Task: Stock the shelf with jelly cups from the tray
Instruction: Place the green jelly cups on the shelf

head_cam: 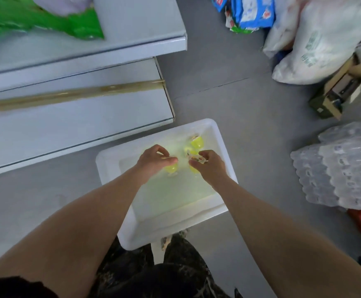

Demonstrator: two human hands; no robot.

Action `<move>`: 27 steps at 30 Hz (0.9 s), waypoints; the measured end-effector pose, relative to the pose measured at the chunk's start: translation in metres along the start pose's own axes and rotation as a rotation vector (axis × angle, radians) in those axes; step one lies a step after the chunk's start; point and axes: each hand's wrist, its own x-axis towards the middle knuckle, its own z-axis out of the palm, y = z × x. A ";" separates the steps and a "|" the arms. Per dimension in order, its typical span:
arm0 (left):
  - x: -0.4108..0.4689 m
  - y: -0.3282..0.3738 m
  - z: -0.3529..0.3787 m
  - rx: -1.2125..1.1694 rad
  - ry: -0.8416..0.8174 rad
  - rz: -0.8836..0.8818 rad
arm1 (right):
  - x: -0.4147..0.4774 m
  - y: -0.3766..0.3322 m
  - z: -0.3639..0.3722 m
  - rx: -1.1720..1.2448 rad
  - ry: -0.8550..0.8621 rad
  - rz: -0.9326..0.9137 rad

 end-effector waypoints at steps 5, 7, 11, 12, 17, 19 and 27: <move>-0.055 0.051 -0.018 -0.194 0.024 0.130 | -0.024 -0.052 -0.040 0.055 0.030 -0.169; -0.079 0.070 -0.027 -0.221 0.042 0.186 | -0.037 -0.076 -0.059 0.058 0.052 -0.255; -0.121 0.106 -0.049 -0.227 0.092 0.281 | -0.067 -0.121 -0.094 0.048 0.068 -0.372; -0.134 0.118 -0.055 -0.226 0.110 0.324 | -0.076 -0.134 -0.103 0.055 0.072 -0.411; -0.194 0.180 -0.091 -0.184 0.249 0.499 | -0.122 -0.200 -0.142 0.064 0.129 -0.612; -0.218 0.204 -0.107 -0.155 0.287 0.562 | -0.140 -0.224 -0.157 0.090 0.139 -0.704; -0.305 0.285 -0.160 0.011 0.463 0.745 | -0.187 -0.317 -0.199 0.093 0.162 -0.966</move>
